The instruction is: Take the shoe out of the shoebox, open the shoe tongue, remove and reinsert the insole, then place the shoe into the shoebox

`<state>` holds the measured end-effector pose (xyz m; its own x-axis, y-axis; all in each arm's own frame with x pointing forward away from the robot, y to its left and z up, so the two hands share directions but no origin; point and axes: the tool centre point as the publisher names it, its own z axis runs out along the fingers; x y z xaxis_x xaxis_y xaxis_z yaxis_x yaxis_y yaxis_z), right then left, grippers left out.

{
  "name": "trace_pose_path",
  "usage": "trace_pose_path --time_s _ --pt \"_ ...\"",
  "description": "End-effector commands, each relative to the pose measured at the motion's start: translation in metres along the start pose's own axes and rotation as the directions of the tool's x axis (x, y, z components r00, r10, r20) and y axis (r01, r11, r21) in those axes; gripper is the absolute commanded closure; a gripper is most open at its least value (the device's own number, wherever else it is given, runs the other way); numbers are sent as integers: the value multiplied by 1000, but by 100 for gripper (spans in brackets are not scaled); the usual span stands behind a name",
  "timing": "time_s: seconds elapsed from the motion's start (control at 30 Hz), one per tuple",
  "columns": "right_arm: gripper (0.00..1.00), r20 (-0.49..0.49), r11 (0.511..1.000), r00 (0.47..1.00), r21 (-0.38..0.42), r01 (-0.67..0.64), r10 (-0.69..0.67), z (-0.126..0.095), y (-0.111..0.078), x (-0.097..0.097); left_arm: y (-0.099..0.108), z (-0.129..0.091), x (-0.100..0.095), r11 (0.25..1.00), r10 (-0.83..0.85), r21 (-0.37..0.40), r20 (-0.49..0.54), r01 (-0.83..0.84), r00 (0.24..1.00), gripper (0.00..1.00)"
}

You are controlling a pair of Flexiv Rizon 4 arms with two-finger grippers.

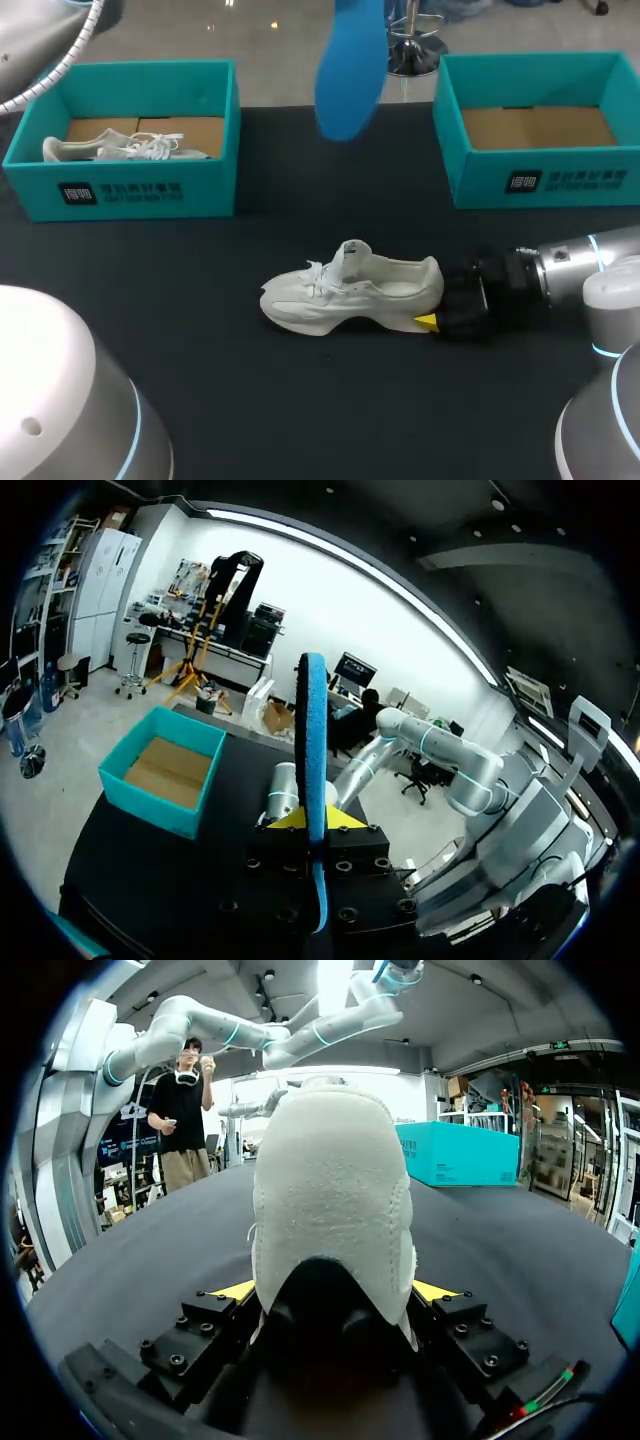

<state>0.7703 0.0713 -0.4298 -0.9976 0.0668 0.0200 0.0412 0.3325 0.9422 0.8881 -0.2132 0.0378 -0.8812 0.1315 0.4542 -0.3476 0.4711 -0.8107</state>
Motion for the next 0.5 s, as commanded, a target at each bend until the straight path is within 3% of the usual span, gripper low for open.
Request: trace_pose_path --time_s 0.03,0.5 --pt "100 2 1000 1000 4 -1 1 3 -2 -1 -4 -12 -14 999 -27 26 -65 29 998 100" --pt "100 2 1000 1000 4 -1 1 3 -2 -1 -14 -49 -50 986 -151 62 -106 158 983 100"
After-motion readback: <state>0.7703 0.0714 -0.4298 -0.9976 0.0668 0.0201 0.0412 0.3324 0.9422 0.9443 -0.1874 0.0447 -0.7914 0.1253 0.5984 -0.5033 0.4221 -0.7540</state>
